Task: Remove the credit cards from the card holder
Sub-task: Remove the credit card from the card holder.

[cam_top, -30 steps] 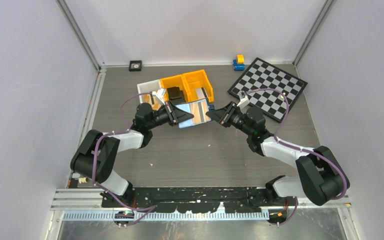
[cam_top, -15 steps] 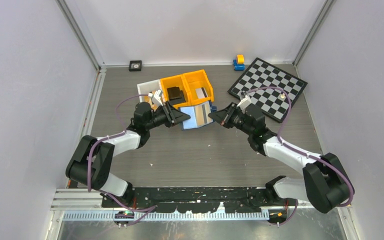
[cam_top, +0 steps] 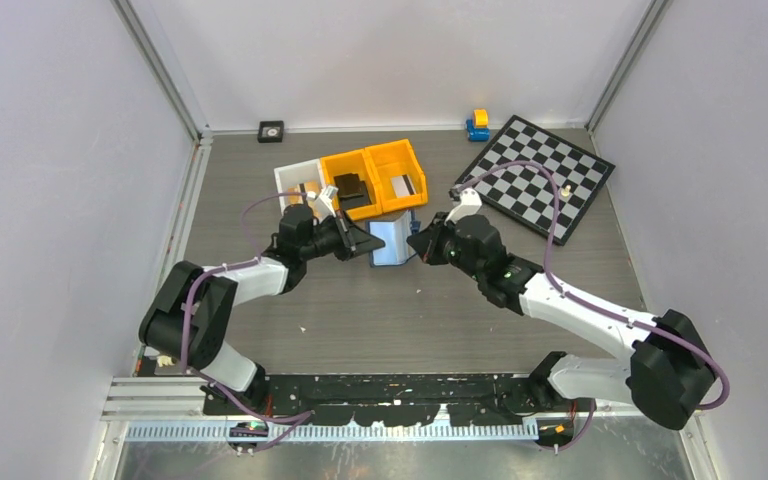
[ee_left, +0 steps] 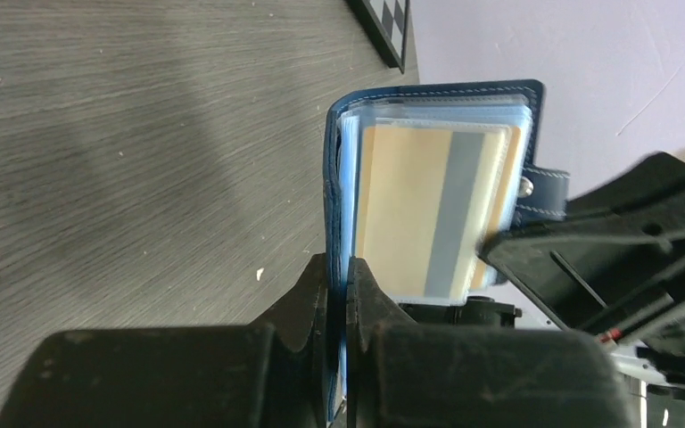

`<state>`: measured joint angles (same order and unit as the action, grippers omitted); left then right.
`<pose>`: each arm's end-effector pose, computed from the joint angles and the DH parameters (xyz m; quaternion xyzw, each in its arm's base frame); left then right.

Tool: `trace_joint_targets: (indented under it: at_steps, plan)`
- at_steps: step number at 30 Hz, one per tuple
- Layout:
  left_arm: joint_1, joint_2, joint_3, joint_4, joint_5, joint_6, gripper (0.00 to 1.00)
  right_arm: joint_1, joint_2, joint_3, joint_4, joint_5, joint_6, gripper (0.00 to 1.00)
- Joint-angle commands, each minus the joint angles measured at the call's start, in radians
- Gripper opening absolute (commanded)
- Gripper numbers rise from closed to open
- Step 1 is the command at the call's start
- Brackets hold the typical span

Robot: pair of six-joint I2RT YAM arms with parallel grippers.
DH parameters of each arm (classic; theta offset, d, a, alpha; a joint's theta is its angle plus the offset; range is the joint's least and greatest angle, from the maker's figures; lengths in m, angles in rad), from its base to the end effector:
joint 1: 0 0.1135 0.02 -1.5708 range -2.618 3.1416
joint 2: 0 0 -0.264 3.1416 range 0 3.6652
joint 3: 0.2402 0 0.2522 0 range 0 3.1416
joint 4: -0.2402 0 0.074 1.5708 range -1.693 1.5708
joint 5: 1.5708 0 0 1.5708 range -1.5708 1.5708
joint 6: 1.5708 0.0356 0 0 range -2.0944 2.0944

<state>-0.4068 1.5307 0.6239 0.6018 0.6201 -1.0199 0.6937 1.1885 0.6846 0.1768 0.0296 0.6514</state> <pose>0.2727 -0.1400 0.1904 -0.0597 0.7865 -0.5546 0.2650 0.2073 0.1710 0.2575 -0.0086 0.8127 0.3535 0.4631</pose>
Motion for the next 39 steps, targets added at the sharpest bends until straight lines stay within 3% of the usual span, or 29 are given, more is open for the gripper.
trace_joint_targets:
  at_steps: [1, 13, 19, 23, 27, 35, 39]
  plan:
    - [-0.032, 0.015, 0.055, -0.009, -0.021, 0.042, 0.00, 0.135, -0.019, 0.117, -0.089, 0.198, -0.141, 0.00]
    - [-0.072, 0.066, 0.095, -0.054, -0.038, 0.071, 0.00, 0.312, 0.114, 0.241, -0.165, 0.318, -0.269, 0.01]
    - [-0.068, 0.030, 0.091, -0.079, -0.042, 0.074, 0.01, 0.311, 0.049, 0.191, -0.147, 0.469, -0.233, 0.01]
    - [-0.039, 0.025, 0.065, -0.005, -0.011, 0.027, 0.06, 0.263, -0.020, 0.137, -0.105, 0.412, -0.187, 0.00]
    - [-0.008, 0.025, 0.023, 0.118, 0.022, -0.036, 0.19, 0.170, -0.043, 0.096, -0.068, 0.280, -0.111, 0.00]
    - [0.038, 0.019, -0.080, 0.404, 0.026, -0.143, 0.57, 0.048, -0.062, 0.016, 0.065, 0.055, -0.002, 0.01]
    - [0.055, 0.020, -0.105, 0.484, 0.026, -0.178, 0.65, 0.016, -0.064, -0.013, 0.120, 0.002, 0.026, 0.01]
